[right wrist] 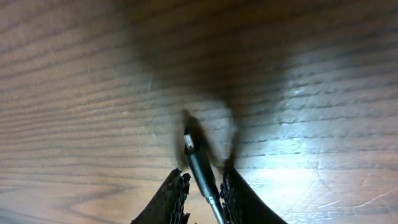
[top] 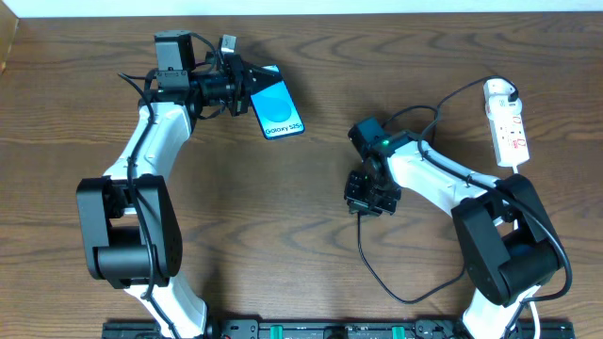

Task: Plug charger to phone and switch on socket
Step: 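Lift the cable connector toward the phone's bottom edge held by the left gripper, then push the cable connector into the phone's bottom port with the right gripper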

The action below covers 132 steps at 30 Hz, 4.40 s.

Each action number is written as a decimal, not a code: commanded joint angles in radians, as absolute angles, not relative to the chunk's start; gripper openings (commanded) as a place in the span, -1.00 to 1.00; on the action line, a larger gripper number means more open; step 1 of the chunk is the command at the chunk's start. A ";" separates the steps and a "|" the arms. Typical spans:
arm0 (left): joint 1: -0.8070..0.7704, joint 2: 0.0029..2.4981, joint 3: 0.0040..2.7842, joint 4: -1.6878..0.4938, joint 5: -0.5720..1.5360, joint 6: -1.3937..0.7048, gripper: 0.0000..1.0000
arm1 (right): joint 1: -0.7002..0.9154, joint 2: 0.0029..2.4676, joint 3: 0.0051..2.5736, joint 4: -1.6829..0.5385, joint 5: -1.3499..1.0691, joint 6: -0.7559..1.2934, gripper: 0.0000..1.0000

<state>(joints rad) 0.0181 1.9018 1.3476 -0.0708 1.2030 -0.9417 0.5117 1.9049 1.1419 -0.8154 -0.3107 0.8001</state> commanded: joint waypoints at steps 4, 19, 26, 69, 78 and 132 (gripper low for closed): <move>0.023 1.883 1.359 -0.067 1.238 -0.928 -0.86 | 0.497 1.933 1.132 -0.810 -0.279 0.796 -0.84; 0.023 1.883 1.359 -0.067 1.238 -0.928 -0.86 | 0.434 1.933 1.132 -0.519 -0.695 0.670 -0.98; 0.023 1.883 1.360 -0.066 1.238 -0.928 -0.86 | 0.323 1.933 1.132 -0.033 -1.064 0.664 -0.98; -0.025 1.883 1.360 0.783 1.124 -1.124 -0.86 | 0.279 1.933 1.131 0.632 -1.495 0.648 -0.98; -0.078 1.883 1.360 0.822 1.127 -1.128 -0.85 | 0.299 1.933 1.131 0.655 -1.495 0.661 -0.99; -0.117 1.883 1.360 0.813 1.218 -1.066 -0.86 | 0.311 1.933 1.131 0.655 -1.496 0.661 -0.97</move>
